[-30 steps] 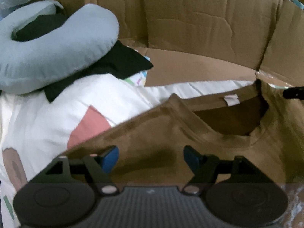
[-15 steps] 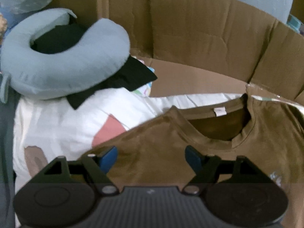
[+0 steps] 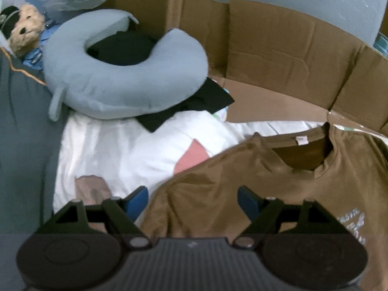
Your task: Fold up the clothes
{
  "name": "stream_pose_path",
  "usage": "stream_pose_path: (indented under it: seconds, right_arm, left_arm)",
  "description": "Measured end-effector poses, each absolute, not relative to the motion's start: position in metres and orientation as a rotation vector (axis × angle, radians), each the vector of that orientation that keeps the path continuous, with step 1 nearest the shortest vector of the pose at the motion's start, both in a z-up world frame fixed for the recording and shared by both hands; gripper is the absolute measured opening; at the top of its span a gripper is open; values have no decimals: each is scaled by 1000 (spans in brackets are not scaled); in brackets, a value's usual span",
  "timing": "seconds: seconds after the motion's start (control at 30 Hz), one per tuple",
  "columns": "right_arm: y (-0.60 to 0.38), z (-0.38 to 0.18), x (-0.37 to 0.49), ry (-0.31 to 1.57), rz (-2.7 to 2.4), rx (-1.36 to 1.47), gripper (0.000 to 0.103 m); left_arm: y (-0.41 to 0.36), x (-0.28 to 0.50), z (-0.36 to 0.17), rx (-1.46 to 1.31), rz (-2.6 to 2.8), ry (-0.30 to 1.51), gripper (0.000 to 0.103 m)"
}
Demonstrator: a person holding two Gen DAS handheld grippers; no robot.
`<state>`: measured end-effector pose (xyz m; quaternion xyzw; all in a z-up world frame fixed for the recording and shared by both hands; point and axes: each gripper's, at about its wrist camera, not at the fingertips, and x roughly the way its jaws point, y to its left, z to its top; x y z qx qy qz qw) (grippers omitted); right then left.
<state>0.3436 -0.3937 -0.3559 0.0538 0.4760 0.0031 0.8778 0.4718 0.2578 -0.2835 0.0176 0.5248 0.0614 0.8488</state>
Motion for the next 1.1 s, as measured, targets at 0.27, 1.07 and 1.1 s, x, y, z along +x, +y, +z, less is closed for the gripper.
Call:
stream_pose_path:
  seconds: [0.27,1.07,1.1]
  right_arm:
    - [-387,-389,335,1066,26,36,45]
    - [-405,-377,322,1032,-31,-3,2]
    - [-408,-375,324,1033,-44,0,1]
  left_arm:
    - [269,435,-280,25,152,1143,83]
    - [312,353,-269,-50,288,1159,83]
    - [314,351,-268,-52,291,1156,83]
